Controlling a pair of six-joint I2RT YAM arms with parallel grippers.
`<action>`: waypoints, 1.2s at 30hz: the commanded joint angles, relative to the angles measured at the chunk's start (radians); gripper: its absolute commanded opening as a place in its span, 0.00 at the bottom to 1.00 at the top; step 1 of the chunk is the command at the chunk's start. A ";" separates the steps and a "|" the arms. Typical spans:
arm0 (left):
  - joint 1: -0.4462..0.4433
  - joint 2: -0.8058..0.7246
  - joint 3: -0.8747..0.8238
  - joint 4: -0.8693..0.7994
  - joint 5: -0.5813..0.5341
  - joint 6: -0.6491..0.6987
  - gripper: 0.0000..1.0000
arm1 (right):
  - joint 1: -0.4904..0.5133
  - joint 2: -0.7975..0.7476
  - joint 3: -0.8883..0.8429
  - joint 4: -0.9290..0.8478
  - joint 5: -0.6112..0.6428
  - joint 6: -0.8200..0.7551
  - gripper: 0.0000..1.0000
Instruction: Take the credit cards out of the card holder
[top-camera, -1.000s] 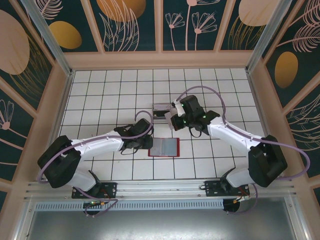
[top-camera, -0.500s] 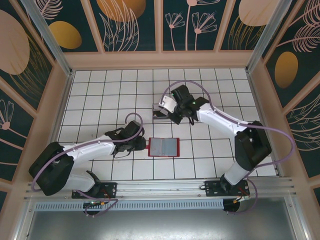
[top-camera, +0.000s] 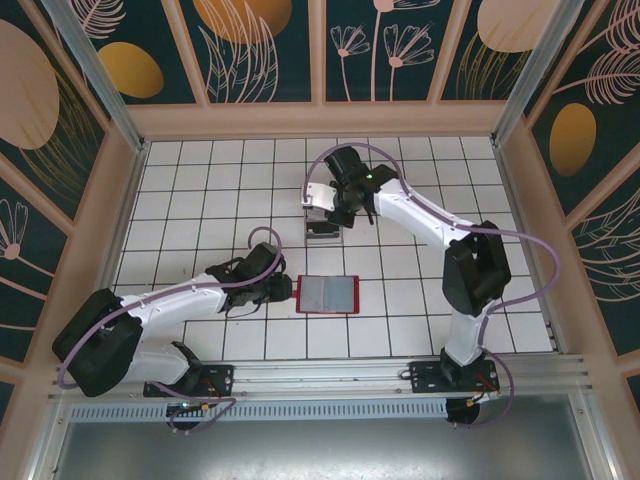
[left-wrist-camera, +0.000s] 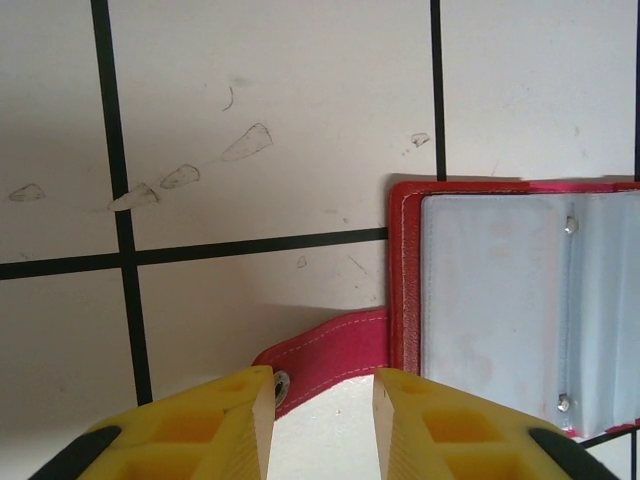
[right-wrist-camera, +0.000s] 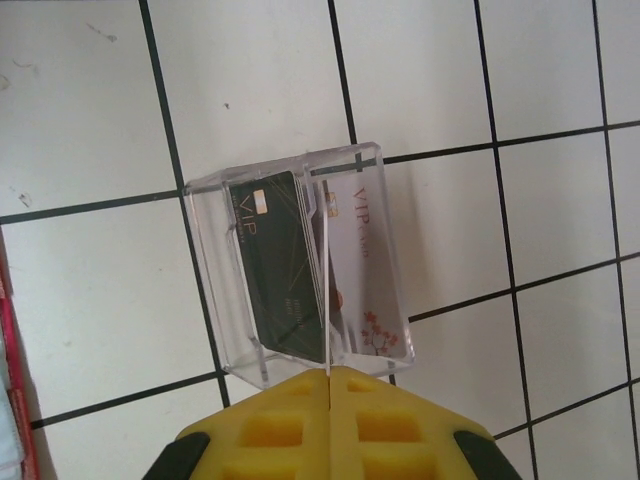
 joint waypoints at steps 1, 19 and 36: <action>0.005 -0.017 -0.014 0.007 0.009 -0.021 0.33 | -0.002 0.055 0.080 -0.077 -0.004 -0.068 0.00; 0.004 -0.023 -0.027 -0.001 -0.001 -0.038 0.33 | -0.019 0.265 0.270 -0.187 -0.012 -0.153 0.00; 0.005 -0.040 -0.043 -0.008 -0.009 -0.050 0.33 | -0.025 0.259 0.255 0.001 0.079 -0.111 0.28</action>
